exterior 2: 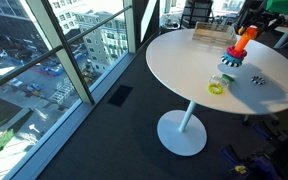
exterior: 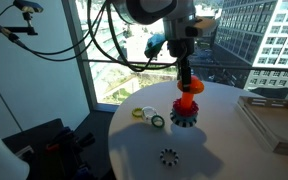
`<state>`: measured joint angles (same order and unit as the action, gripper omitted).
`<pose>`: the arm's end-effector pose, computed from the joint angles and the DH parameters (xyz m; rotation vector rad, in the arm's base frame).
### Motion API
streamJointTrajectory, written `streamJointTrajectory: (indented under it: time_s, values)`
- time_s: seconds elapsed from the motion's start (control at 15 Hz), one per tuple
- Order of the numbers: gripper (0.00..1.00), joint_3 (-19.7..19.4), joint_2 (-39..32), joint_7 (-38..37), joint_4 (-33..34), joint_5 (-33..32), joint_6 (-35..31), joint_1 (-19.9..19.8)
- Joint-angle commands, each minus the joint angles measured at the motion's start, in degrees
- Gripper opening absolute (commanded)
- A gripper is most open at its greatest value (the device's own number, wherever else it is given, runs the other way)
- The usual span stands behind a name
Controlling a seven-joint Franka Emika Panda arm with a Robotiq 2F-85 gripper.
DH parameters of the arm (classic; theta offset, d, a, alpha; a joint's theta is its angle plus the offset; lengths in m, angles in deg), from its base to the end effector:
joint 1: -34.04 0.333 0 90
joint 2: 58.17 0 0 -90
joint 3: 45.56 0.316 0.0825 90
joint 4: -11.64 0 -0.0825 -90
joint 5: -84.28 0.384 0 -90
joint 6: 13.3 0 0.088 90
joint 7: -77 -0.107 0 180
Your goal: Put the yellow object on the table
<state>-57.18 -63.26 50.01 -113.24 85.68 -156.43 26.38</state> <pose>0.5360 -0.1864 0.3739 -2.8470 1.2417 -0.3606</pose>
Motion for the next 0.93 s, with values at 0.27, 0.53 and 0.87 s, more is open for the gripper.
streamJointTrajectory:
  time_s: [0.27, 0.53, 0.87]
  values:
    - [0.68, 0.25, 0.35, -0.61, 1.35, -0.42, 2.21, -0.2]
    - [0.76, 0.27, 0.22, -0.64, 1.51, -0.39, 2.32, -0.2]
    - [0.5, 0.36, 0.7, -0.28, 1.51, -0.15, 2.22, -0.18]
